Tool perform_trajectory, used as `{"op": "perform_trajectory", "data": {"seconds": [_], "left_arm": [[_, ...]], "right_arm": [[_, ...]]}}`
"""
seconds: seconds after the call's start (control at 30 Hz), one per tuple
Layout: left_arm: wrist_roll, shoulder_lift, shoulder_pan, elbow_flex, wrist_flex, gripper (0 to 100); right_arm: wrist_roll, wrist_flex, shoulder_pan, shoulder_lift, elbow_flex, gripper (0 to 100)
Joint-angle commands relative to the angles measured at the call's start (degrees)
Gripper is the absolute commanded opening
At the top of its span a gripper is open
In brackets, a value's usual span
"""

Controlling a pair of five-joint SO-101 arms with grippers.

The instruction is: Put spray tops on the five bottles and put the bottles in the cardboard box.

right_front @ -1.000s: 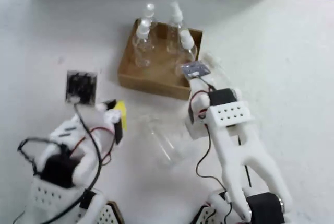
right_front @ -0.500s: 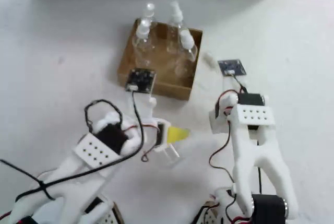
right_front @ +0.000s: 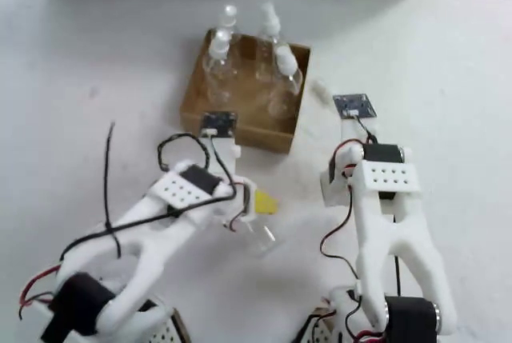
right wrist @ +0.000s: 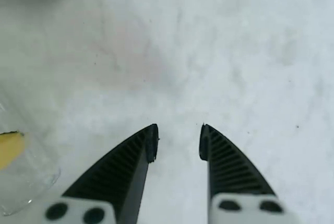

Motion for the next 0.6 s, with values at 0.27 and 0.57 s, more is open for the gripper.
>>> {"op": "perform_trajectory", "data": {"seconds": [0.27, 0.57], "left_arm": [[0.5, 11.7, -0.6, -5.7, -7.9, 37], [-8.1, 11.6, -0.7, -8.0, -6.1, 2]], "right_arm": [[0.6, -0.9, 0.5, -1.5, -0.4, 10.5], [0.7, -0.9, 0.6, -1.5, -0.3, 10.5]]}}
